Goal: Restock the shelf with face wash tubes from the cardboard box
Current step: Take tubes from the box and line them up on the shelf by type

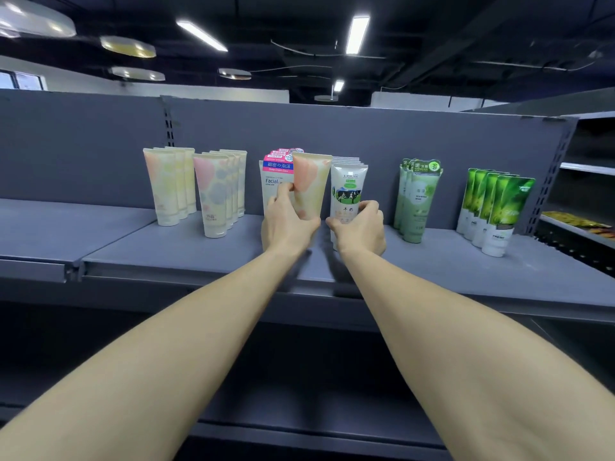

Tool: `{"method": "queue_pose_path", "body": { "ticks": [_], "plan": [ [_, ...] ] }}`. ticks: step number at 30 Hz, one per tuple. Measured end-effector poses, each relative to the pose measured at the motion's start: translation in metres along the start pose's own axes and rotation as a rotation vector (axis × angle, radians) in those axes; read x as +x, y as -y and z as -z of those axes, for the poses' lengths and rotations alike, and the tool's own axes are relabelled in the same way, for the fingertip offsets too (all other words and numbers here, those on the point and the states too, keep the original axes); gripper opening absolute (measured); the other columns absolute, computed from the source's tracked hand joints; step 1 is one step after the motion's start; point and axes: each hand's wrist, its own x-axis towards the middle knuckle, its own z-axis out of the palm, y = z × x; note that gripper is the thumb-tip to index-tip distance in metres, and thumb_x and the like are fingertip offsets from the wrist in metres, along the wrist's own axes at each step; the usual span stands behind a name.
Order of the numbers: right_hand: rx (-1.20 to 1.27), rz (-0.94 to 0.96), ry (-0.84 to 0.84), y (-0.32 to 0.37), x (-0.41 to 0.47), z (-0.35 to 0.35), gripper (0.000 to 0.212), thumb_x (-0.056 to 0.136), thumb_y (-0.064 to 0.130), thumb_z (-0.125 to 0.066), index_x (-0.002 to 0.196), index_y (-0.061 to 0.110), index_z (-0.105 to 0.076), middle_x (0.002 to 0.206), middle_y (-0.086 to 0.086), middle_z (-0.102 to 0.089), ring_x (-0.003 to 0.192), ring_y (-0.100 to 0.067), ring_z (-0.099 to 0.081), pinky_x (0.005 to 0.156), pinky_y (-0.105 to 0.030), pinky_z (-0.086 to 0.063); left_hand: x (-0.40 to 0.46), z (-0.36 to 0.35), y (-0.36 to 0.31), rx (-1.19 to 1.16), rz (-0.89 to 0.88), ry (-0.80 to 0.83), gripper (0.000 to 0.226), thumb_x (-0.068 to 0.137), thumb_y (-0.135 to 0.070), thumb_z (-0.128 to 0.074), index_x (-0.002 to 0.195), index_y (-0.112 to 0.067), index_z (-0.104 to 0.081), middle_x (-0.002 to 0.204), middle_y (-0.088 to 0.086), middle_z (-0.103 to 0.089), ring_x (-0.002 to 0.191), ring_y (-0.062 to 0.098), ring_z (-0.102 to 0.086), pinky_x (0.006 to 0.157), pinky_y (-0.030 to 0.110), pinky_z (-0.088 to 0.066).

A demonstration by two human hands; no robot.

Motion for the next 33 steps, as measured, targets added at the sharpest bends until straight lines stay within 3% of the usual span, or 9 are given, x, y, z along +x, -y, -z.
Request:
{"method": "queue_pose_path", "body": {
  "ticks": [9,15,21,25,29,33],
  "plan": [
    [0.040,-0.042,-0.013,-0.001,-0.009,0.007,0.076,0.070,0.047,-0.081,0.128,0.016,-0.043,0.128,-0.003,-0.050,0.117,-0.027,-0.054,0.083,-0.039,-0.045,-0.009,0.018,0.005,-0.012,0.020,0.007,0.059,0.072,-0.022,-0.073,0.126,-0.027,-0.048,0.111,0.004,-0.057,0.092,0.023,-0.060,0.077,0.033,-0.050],
    [0.110,-0.028,-0.050,0.011,-0.031,0.017,0.044,0.078,0.043,-0.075,0.098,0.019,-0.044,0.107,0.001,-0.055,0.099,-0.025,-0.058,0.071,-0.033,-0.038,-0.021,0.050,0.009,-0.008,0.065,-0.014,0.062,0.073,-0.025,-0.071,0.129,-0.031,-0.045,0.107,0.001,-0.059,0.088,0.021,-0.060,0.069,0.029,-0.044],
    [0.108,0.057,0.028,0.041,-0.065,-0.001,0.029,0.086,0.044,-0.068,0.099,0.020,-0.056,0.102,0.006,-0.061,0.084,-0.016,-0.051,0.071,-0.028,-0.036,-0.022,0.090,0.028,0.023,0.069,-0.077,0.060,0.076,-0.026,-0.073,0.130,-0.028,-0.047,0.114,0.002,-0.057,0.098,0.021,-0.058,0.074,0.030,-0.045],
    [0.080,0.121,0.064,0.065,-0.085,-0.025,0.028,0.088,0.042,-0.065,0.105,0.021,-0.061,0.096,0.008,-0.062,0.088,-0.016,-0.056,0.071,-0.029,-0.041,-0.010,0.120,0.050,0.032,0.080,-0.109,0.058,0.077,-0.025,-0.071,0.129,-0.031,-0.046,0.111,0.002,-0.059,0.094,0.023,-0.061,0.071,0.032,-0.049],
    [0.068,0.112,0.073,0.095,-0.106,-0.058,0.023,0.088,0.042,-0.064,0.100,0.023,-0.061,0.090,0.010,-0.061,0.087,-0.015,-0.055,0.071,-0.027,-0.040,0.009,0.154,0.081,0.020,0.111,-0.105,0.058,0.078,-0.024,-0.069,0.131,-0.031,-0.044,0.114,-0.003,-0.057,0.087,0.018,-0.055,0.066,0.029,-0.040],
    [0.075,0.108,0.076,0.124,-0.125,-0.095,0.019,0.088,0.040,-0.062,0.097,0.024,-0.063,0.090,0.011,-0.062,0.087,-0.014,-0.056,0.070,-0.027,-0.039,0.032,0.186,0.116,0.030,0.116,-0.102,0.053,0.080,-0.023,-0.066,0.129,-0.030,-0.047,0.115,0.001,-0.053,0.093,0.023,-0.057,0.067,0.031,-0.043]
  ]
}}
